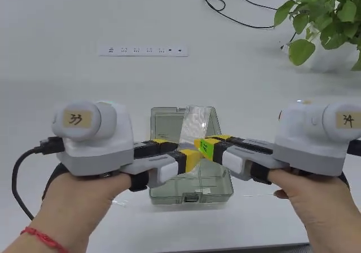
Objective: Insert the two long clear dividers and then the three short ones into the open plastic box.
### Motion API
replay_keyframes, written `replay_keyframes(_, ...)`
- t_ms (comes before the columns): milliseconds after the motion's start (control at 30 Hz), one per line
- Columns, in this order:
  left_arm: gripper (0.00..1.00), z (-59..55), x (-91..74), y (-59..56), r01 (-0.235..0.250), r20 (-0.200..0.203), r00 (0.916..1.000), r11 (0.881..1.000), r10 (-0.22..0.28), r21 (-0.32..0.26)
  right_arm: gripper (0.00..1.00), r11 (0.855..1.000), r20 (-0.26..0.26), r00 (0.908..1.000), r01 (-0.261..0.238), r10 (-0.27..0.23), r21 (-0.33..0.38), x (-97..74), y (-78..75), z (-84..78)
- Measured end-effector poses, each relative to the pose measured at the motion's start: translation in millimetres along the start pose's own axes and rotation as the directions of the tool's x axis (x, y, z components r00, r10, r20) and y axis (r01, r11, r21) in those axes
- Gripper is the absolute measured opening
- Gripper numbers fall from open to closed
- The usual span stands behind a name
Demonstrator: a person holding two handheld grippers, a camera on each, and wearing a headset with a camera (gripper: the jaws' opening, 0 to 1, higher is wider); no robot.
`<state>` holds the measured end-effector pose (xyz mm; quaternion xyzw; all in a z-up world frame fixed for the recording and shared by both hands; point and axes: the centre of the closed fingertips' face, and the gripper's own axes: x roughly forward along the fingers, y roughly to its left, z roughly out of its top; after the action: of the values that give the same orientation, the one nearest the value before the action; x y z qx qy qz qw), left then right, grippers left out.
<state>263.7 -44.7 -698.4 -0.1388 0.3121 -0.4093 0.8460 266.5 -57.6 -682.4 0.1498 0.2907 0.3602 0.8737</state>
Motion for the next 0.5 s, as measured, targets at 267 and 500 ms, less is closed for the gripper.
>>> replay_keyframes(267,0.31,-1.9,1.1,-3.3,0.018,-0.001,0.9998,1.000,-0.018,0.004,0.06,1.000,0.001,0.9997,0.024,-0.024,0.019,-0.2,-4.1,1.6)
replay_keyframes(500,0.36,-7.1,-0.7,-1.8,0.029,-0.016,0.9995,0.999,-0.028,0.031,0.07,0.999,0.003,0.9997,0.026,-0.026,0.043,-1.4,-3.3,6.7)
